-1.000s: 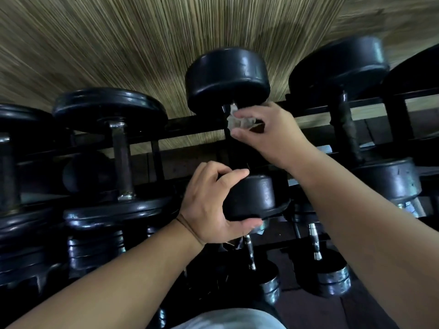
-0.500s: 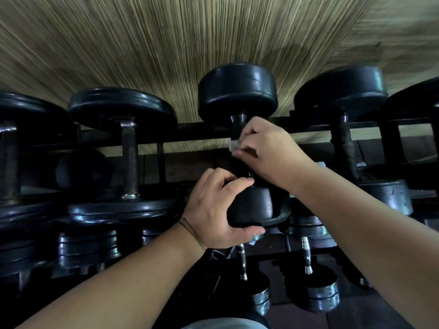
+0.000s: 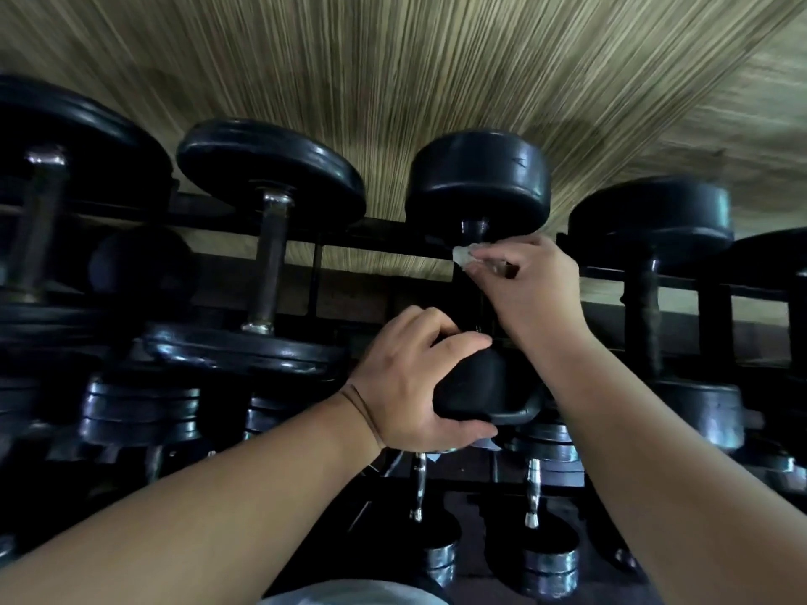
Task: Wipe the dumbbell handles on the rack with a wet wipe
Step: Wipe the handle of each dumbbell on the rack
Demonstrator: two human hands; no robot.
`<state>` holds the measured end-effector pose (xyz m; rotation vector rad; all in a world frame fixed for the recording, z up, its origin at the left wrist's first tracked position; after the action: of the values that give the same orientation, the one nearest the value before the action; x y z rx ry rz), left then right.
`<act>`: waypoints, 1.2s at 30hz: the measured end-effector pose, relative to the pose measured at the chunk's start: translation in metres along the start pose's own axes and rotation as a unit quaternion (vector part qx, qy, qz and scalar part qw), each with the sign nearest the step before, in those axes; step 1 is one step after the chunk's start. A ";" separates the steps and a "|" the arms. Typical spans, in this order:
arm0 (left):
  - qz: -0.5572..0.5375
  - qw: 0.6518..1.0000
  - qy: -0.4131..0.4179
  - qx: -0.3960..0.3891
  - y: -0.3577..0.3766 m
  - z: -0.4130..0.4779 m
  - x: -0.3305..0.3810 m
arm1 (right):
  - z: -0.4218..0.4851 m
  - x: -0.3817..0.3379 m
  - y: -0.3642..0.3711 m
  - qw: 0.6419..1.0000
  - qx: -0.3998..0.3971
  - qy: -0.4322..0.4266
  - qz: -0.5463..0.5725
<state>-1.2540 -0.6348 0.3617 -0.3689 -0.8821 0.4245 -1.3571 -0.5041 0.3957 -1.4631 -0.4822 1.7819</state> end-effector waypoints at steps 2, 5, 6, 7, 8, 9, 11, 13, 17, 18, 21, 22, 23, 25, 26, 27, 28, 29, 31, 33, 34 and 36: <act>0.000 1.000 -0.006 0.004 -0.001 -0.001 -0.001 | 0.002 -0.005 0.001 1.000 0.015 -0.001 -0.005; 0.001 1.000 -0.011 0.008 -0.001 -0.003 -0.003 | -0.001 -0.012 0.003 0.998 0.014 -0.046 -0.028; -0.001 1.000 -0.011 0.008 -0.001 -0.003 -0.003 | -0.002 -0.016 0.005 0.997 -0.004 -0.079 -0.024; -0.002 1.000 -0.014 0.007 -0.001 -0.003 -0.003 | -0.004 -0.021 0.007 0.992 -0.030 -0.119 -0.013; -0.004 1.000 -0.016 0.008 -0.002 -0.002 -0.004 | -0.006 -0.026 0.009 0.986 -0.060 -0.157 -0.001; -0.005 1.000 -0.018 0.010 -0.002 -0.002 -0.004 | -0.008 -0.029 0.011 0.978 -0.087 -0.190 0.004; -0.004 1.000 -0.018 0.012 -0.004 -0.002 -0.003 | -0.006 -0.034 0.014 0.964 -0.128 -0.231 -0.013; -0.001 1.000 -0.020 0.009 -0.003 -0.002 -0.004 | 0.000 -0.041 0.017 0.954 -0.133 -0.263 -0.049; 0.000 1.000 -0.025 0.007 -0.002 -0.002 -0.005 | 0.010 -0.047 0.022 0.949 -0.120 -0.274 -0.096; 0.003 1.000 -0.024 0.009 -0.002 -0.002 -0.006 | 0.007 -0.048 0.025 0.944 -0.129 -0.287 -0.098; 0.006 1.000 -0.024 0.018 -0.004 -0.003 -0.006 | -0.017 -0.047 0.035 0.910 -0.200 -0.348 -0.098; 0.003 0.999 -0.024 0.020 -0.004 -0.003 -0.005 | -0.022 -0.049 0.036 0.901 -0.219 -0.362 -0.095; 0.001 0.999 -0.025 0.020 -0.004 -0.003 -0.005 | -0.022 -0.050 0.036 0.897 -0.228 -0.366 -0.092; -0.005 0.999 -0.029 0.015 -0.003 -0.003 -0.006 | -0.010 -0.051 0.033 0.904 -0.212 -0.357 -0.097; -0.007 0.999 -0.030 0.013 -0.003 -0.003 -0.006 | -0.002 -0.052 0.030 0.911 -0.189 -0.350 -0.107; -0.007 0.999 -0.032 0.011 -0.002 -0.003 -0.007 | 0.006 -0.052 0.028 0.918 -0.165 -0.340 -0.118; -0.007 0.999 -0.033 0.010 -0.002 -0.004 -0.007 | 0.010 -0.052 0.027 0.924 -0.152 -0.328 -0.125; -0.008 0.999 -0.034 0.008 -0.002 -0.004 -0.007 | 0.009 -0.051 0.028 0.926 -0.153 -0.321 -0.128; -0.012 0.999 -0.037 0.004 -0.002 -0.004 -0.007 | -0.006 -0.049 0.030 0.914 -0.186 -0.340 -0.121; -0.016 0.999 -0.039 0.006 -0.002 -0.004 -0.007 | -0.024 -0.048 0.030 0.890 -0.258 -0.362 -0.102; -0.015 0.999 -0.039 0.009 -0.002 -0.004 -0.007 | -0.027 -0.049 0.029 0.878 -0.292 -0.368 -0.096; -0.014 0.999 -0.038 0.015 -0.003 -0.004 -0.006 | -0.021 -0.051 0.028 0.867 -0.308 -0.379 -0.100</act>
<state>-1.2536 -0.6408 0.3565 -0.3135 -0.9521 0.4270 -1.3439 -0.5635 0.4039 -0.9501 -1.6688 2.0838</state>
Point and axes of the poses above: each hand's wrist, its own z-axis towards the middle knuckle, its own y-axis out of the palm, x = y × z, the point moved 9 cm from there along z, towards the middle knuckle, and after that the axes turned 15 degrees about x, right-handed, at the moved point
